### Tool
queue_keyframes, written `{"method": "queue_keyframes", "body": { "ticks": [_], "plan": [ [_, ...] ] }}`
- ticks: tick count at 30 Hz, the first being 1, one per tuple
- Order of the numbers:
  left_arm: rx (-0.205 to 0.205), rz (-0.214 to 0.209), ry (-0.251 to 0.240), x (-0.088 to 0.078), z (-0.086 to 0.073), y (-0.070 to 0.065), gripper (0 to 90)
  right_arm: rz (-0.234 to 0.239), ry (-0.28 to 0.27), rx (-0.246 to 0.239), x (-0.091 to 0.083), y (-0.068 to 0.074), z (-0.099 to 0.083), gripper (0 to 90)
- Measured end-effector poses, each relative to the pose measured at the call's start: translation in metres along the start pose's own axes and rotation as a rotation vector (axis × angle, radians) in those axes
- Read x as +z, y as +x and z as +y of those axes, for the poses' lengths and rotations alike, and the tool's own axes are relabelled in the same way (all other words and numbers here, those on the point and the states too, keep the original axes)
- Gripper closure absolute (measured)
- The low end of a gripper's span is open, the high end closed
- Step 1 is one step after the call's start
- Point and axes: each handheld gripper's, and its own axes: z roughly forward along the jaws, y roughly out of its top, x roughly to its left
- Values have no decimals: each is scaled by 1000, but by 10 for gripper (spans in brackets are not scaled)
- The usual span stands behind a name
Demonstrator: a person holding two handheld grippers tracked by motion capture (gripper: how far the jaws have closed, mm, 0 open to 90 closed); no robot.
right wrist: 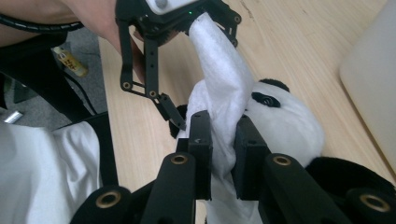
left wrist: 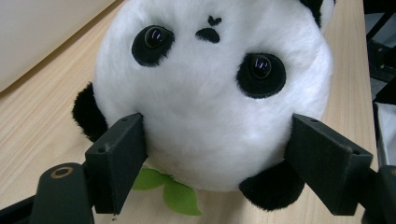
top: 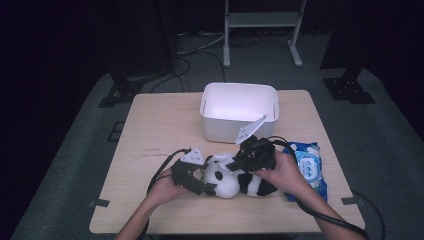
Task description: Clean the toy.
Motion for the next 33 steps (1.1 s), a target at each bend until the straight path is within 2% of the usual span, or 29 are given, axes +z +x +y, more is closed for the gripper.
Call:
{"method": "queue_keyframes", "body": {
  "ticks": [5,8,11,14,15,17,26,33],
  "plan": [
    [0,-1,0,0,0,0,197,-1,0,-9,0,1,3,791],
    [0,-1,1,0,0,0,197,2,-4,4,-1,1,4,791],
    [1,-1,1,0,0,0,197,-3,-16,-12,-5,0,6,791],
    [1,-2,1,0,0,0,197,-10,-29,-13,-10,0,8,790],
    [1,-3,1,0,0,0,197,-15,-31,1,-11,1,8,790],
    [1,-3,2,0,0,0,197,-21,-40,-8,-16,0,8,790],
    [5,-2,2,-1,0,1,198,-54,-21,51,-25,-11,-3,789],
    [-7,-11,-2,-4,1,2,199,-66,29,129,-17,-33,-28,788]
  ]
}}
